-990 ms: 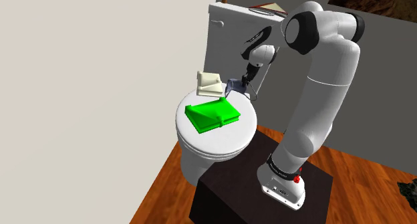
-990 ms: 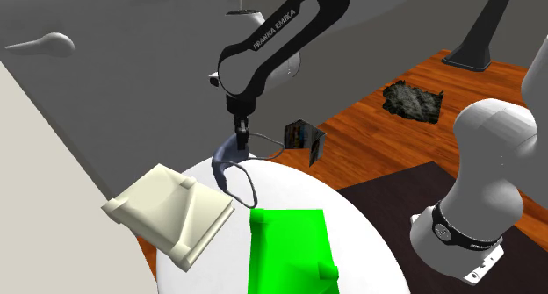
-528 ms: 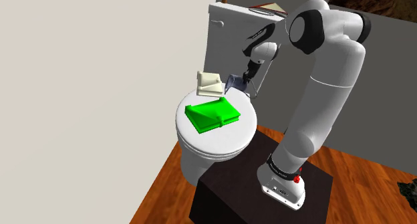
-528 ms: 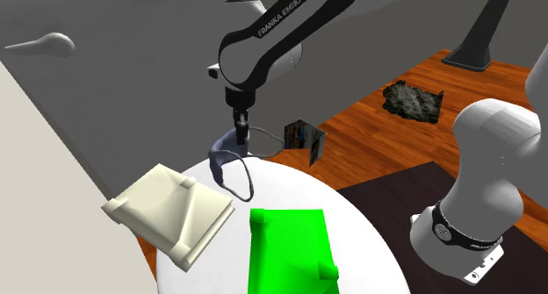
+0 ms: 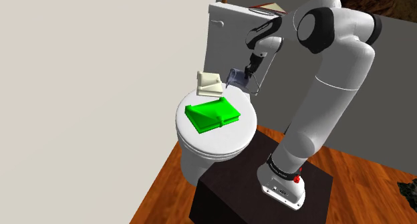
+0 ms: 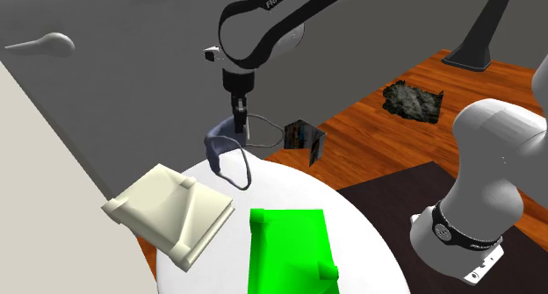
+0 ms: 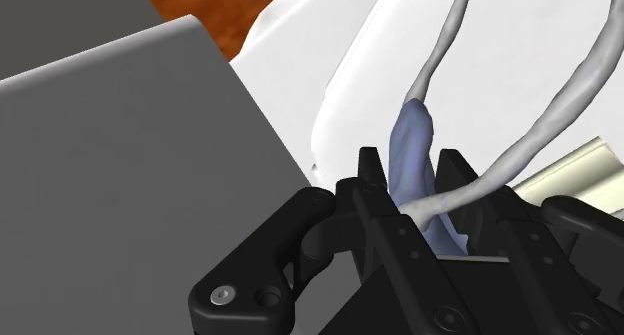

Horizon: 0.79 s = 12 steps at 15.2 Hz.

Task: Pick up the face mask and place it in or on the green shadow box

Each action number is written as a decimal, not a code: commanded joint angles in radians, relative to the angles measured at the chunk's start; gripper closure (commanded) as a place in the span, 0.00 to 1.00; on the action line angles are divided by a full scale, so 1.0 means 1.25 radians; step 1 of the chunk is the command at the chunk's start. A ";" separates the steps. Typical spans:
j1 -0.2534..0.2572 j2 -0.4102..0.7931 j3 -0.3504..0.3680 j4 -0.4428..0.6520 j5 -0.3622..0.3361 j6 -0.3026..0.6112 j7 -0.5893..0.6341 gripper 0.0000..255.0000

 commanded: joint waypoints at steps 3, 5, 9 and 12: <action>0.004 -0.023 -0.004 0.022 -0.023 -0.038 0.017 1.00; 0.005 -0.035 -0.005 0.033 -0.034 -0.058 0.025 1.00; 0.008 -0.055 -0.006 0.058 -0.053 -0.097 0.040 1.00; 0.021 -0.093 0.001 0.040 -0.084 -0.106 0.074 1.00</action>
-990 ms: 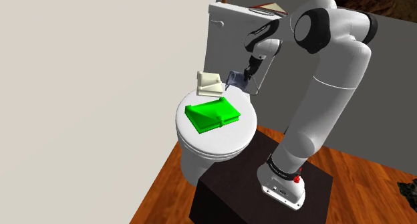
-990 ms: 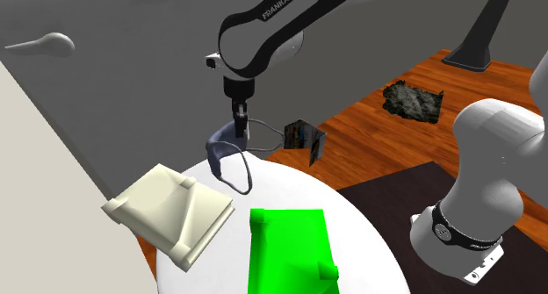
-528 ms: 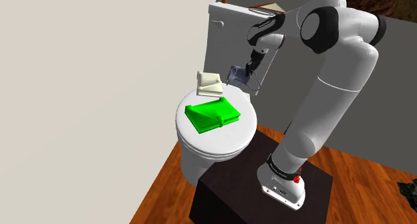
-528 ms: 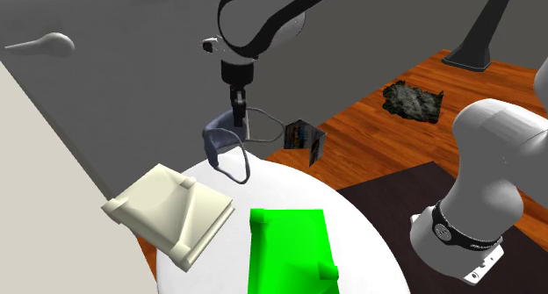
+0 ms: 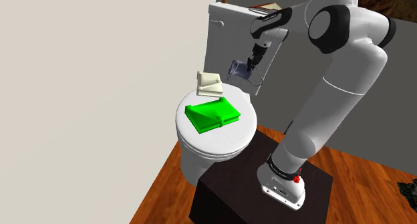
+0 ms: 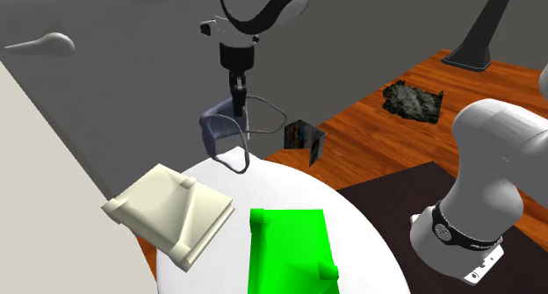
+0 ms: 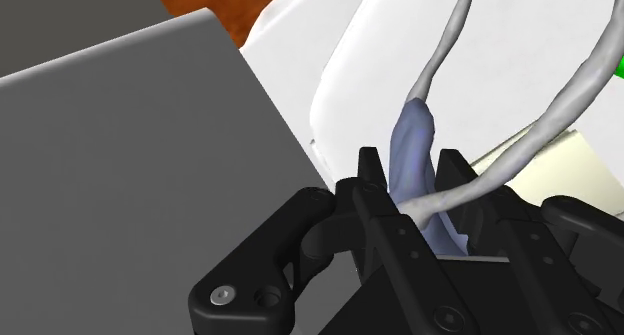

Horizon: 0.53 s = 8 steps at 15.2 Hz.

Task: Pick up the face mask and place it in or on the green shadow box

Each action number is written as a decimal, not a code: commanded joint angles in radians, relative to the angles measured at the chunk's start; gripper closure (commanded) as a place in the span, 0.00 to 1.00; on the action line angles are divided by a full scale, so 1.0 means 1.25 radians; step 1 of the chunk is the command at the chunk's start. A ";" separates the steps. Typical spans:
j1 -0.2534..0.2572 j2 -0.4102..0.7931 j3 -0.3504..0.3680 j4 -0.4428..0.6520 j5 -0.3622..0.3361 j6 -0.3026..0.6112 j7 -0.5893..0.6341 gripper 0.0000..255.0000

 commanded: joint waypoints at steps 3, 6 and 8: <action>0.030 -0.105 0.035 -0.086 -0.083 0.007 0.107 1.00; 0.039 -0.183 0.079 -0.154 -0.136 0.008 0.191 1.00; 0.043 -0.230 0.111 -0.195 -0.162 0.006 0.243 1.00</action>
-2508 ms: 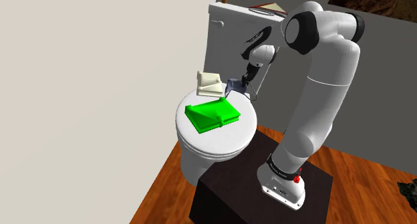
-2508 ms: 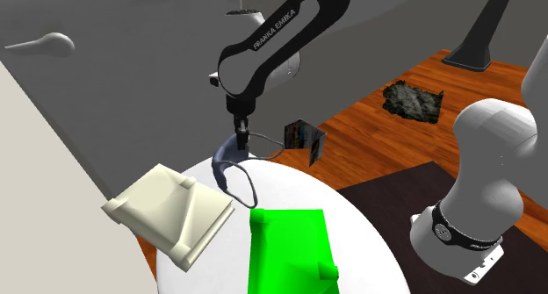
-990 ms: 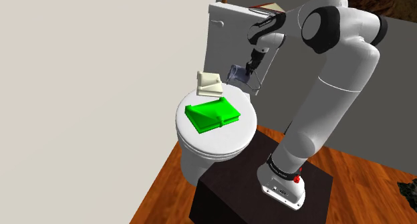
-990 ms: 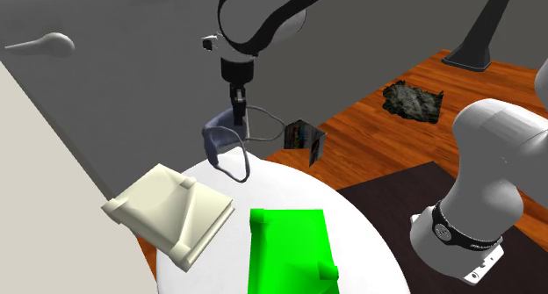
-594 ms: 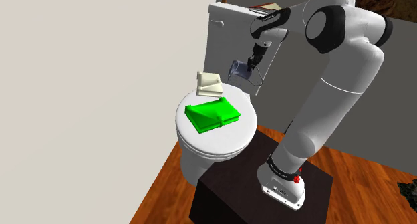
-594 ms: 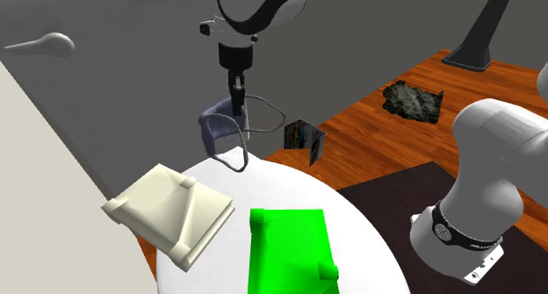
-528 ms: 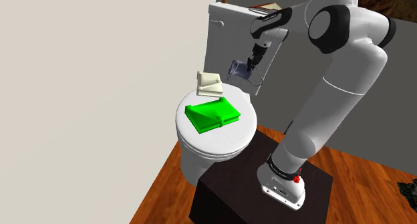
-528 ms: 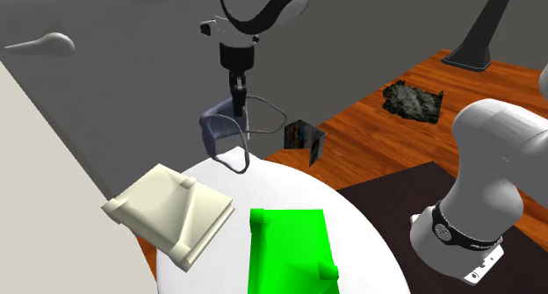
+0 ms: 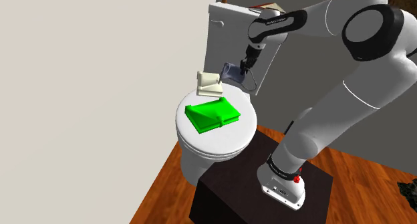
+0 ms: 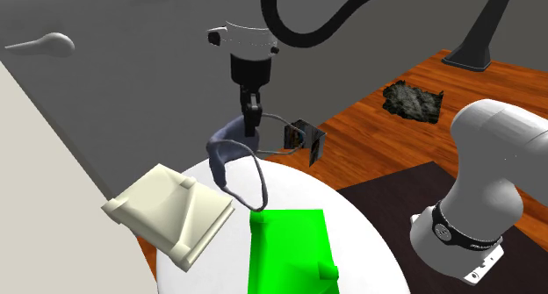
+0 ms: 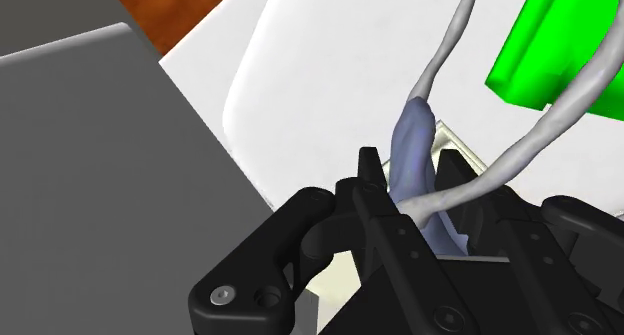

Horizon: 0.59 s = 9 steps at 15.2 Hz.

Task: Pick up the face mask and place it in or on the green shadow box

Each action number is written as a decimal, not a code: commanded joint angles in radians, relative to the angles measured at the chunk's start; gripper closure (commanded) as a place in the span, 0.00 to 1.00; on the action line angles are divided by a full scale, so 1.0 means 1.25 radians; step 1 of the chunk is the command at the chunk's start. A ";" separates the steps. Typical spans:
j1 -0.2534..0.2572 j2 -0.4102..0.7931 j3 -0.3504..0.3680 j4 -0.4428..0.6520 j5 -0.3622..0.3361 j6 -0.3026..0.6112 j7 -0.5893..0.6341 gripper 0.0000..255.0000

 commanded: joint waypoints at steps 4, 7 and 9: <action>0.007 -0.109 0.082 -0.089 -0.048 -0.017 0.123 1.00; 0.016 -0.160 0.134 -0.134 -0.056 -0.027 0.191 1.00; 0.024 -0.191 0.169 -0.159 -0.056 -0.035 0.234 1.00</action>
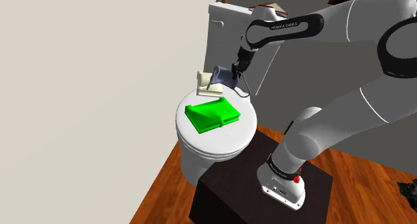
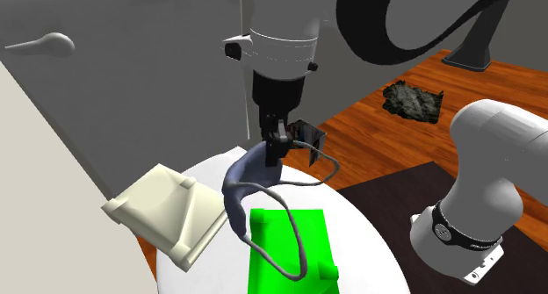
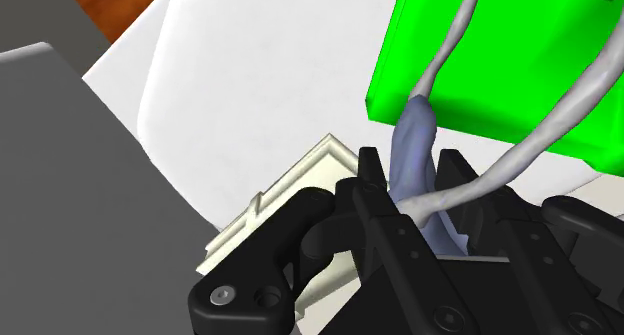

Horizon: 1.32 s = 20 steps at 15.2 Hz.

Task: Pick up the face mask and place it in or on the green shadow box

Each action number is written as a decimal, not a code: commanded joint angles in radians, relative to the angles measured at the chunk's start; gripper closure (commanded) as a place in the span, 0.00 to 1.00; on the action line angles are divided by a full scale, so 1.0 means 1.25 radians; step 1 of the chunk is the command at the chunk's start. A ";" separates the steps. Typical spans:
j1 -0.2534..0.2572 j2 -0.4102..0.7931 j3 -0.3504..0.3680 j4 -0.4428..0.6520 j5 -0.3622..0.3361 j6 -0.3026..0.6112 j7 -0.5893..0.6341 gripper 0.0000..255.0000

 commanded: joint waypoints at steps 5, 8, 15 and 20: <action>0.031 -0.073 0.098 -0.060 0.015 -0.021 0.122 1.00; 0.030 -0.062 0.094 -0.085 0.013 0.015 0.123 1.00; 0.029 -0.029 0.084 -0.139 0.008 0.101 0.122 1.00; 0.030 0.002 0.075 -0.172 0.006 0.165 0.121 1.00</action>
